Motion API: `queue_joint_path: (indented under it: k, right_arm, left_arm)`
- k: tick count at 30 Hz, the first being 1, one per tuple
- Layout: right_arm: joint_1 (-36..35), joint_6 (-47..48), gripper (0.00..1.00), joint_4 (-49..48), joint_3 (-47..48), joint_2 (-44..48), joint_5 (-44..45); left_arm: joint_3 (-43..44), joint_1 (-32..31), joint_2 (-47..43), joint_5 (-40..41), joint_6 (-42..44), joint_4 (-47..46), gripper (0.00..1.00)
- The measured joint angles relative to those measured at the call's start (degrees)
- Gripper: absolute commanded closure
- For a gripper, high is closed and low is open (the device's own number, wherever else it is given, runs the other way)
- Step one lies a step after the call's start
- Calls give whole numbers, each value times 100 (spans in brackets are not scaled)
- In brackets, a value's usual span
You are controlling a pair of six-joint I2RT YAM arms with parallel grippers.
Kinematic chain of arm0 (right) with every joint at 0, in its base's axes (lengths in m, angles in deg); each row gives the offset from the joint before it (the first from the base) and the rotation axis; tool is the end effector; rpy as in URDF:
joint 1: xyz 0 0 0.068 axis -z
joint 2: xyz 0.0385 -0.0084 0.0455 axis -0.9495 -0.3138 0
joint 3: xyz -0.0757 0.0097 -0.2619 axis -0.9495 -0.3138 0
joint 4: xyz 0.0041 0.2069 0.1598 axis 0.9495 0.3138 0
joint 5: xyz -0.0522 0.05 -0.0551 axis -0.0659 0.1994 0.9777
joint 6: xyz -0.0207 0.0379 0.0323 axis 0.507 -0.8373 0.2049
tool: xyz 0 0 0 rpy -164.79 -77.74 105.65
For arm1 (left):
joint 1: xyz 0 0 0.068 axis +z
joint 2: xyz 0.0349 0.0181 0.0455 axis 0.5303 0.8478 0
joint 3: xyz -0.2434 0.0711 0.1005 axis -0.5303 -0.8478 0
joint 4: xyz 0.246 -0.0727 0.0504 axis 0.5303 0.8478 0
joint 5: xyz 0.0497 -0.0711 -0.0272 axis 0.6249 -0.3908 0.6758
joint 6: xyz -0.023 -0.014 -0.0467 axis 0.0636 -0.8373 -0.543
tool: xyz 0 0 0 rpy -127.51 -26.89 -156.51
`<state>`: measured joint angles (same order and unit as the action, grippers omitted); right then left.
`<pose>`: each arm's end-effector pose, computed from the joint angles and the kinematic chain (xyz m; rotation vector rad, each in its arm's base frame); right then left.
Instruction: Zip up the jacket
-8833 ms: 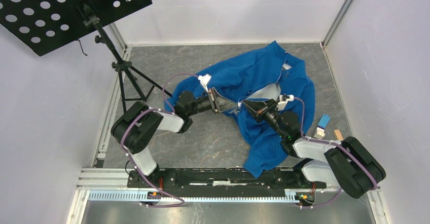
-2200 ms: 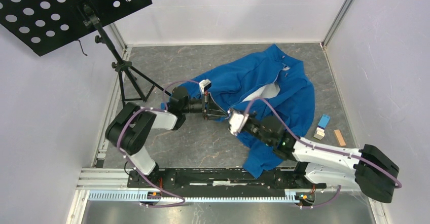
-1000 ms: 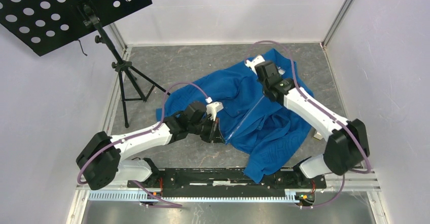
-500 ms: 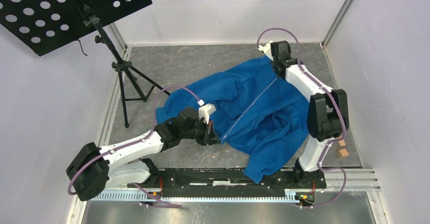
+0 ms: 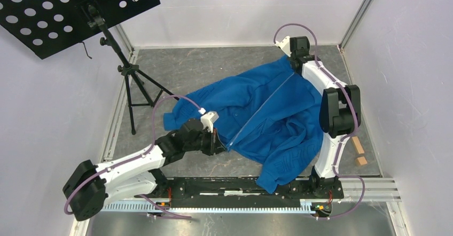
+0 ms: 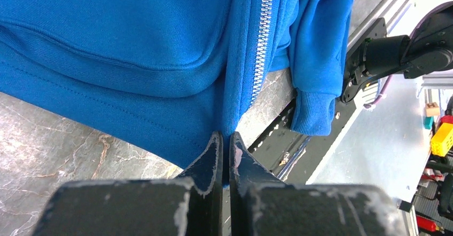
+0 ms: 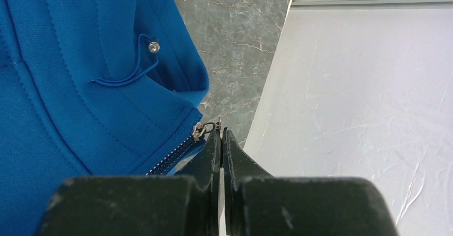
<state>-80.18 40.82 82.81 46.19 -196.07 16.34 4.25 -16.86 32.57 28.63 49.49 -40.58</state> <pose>0.4507 0.0497 0.2473 -0.7005 2.2115 -0.8626 0.1241 -0.1552 0.1941 0.4031 2.3553 -1.0529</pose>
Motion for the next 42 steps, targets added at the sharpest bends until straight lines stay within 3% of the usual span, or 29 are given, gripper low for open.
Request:
queue_joint_path:
  k: [1,3,4,7,9,16,17,18,24,32,42]
  right_arm:
    - [0,-17,94,2,0,-17,9]
    - [2,-101,52,-2,0,-22,37]
    - [7,-188,38,-22,0,-17,42]
    - [81,-584,19,-39,2,59,17]
    - [101,-1019,2,-50,-236,358,-7]
    - [-605,-2809,2,173,-1912,3195,-629]
    - [-785,-3080,2,149,-2140,3689,-966]
    - [-874,-3272,2,127,-2315,4074,-1259]
    - [-800,-4065,2,-31,-3200,5910,-2726]
    - [-798,-4328,2,-205,-2942,7031,-2780]
    - [-798,-4343,2,-968,-2907,8465,-2367]
  left_arm:
    - [17,0,81,-9,0,-15,97]
    - [116,0,330,-39,0,-28,88]
    - [212,-2,531,-105,0,-24,78]
    - [461,-37,1027,-254,-4,120,53]
    - [553,-50,1213,-271,-4,199,43]
    - [579,-50,476,37,2,813,25]
    - [627,-50,216,138,4,975,2]
    - [693,-48,0,219,17,1104,0]
    - [2142,-50,-935,772,433,1941,0]
    - [4804,-50,-984,1086,1478,2277,0]
    - [5663,-48,-1506,1534,2389,2354,0]
